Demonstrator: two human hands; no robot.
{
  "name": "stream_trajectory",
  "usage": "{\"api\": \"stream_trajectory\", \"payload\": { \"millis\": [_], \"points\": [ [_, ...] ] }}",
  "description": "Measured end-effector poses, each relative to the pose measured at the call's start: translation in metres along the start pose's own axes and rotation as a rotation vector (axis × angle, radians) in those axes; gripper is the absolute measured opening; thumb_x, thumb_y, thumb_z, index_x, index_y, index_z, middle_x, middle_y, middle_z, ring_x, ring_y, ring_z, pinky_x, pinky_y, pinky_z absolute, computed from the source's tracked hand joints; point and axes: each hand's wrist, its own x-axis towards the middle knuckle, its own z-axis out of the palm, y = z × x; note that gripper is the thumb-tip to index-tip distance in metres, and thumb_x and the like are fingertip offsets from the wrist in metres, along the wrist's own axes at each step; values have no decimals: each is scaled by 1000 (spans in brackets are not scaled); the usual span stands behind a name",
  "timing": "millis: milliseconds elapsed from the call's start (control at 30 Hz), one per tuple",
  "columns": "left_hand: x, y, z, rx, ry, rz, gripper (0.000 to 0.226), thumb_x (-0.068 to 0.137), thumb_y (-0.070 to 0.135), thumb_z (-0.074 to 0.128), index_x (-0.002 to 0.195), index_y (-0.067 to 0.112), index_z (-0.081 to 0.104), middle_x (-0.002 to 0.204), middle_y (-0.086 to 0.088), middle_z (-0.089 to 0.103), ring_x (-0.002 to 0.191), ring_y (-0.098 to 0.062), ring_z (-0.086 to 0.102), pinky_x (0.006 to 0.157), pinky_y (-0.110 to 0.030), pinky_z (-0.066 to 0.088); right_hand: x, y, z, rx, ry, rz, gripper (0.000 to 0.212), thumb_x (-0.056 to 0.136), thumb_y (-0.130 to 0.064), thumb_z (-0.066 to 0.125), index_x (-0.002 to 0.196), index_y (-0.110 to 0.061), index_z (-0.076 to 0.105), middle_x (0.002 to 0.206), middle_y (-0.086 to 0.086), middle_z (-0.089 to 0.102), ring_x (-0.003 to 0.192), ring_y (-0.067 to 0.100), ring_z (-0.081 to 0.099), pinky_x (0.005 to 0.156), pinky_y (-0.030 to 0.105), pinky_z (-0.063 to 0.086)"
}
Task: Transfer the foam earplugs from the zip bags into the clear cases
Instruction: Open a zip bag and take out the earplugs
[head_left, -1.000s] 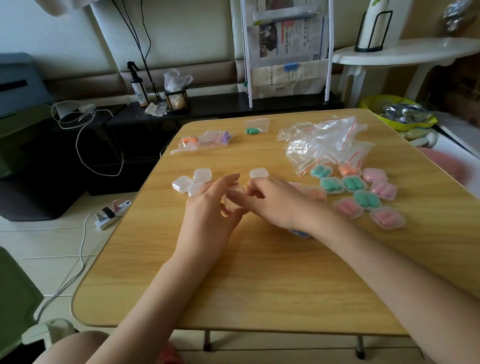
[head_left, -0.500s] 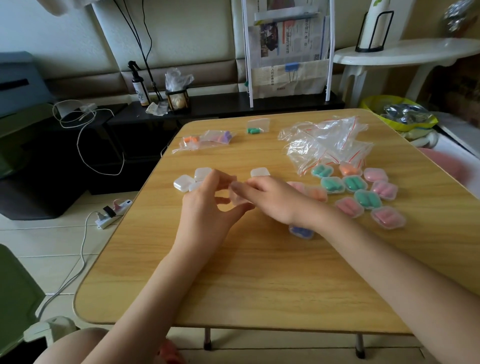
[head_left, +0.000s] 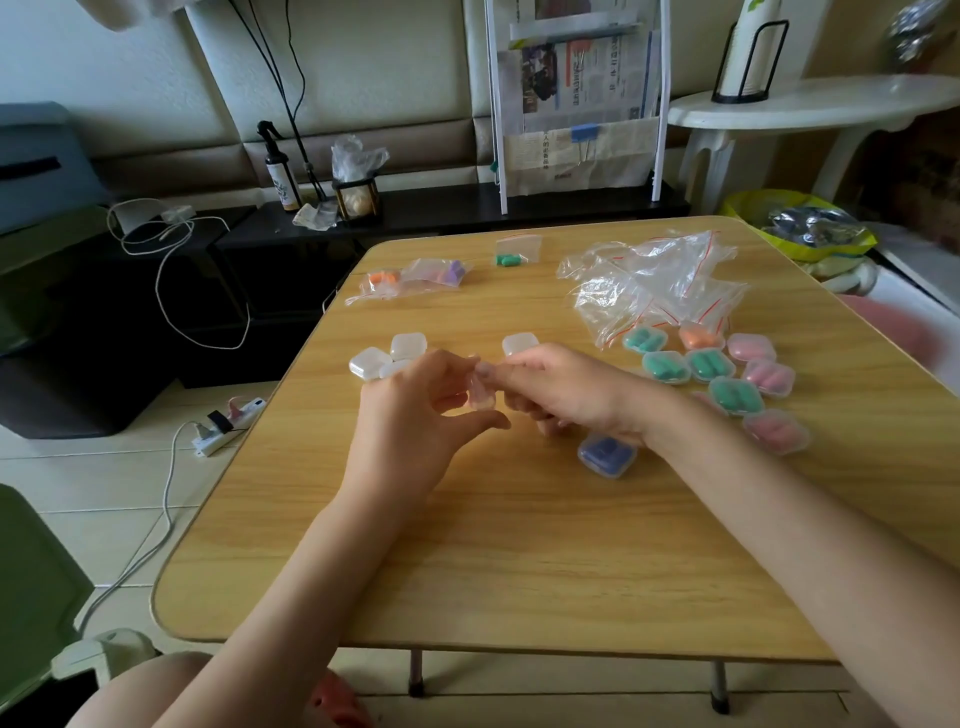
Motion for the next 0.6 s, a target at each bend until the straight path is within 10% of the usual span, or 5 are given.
{"api": "stream_trajectory", "payload": {
  "millis": [600],
  "points": [
    [10, -5, -13, -835, -147, -578, 44, 71, 31, 67, 94, -6, 65, 90, -21, 72, 88, -23, 71, 72, -21, 57, -2, 2, 2, -348, 275, -417, 30, 87, -24, 66, 117, -22, 67, 68, -15, 46, 62, -1, 45, 62, 9, 36]
  ]
}}
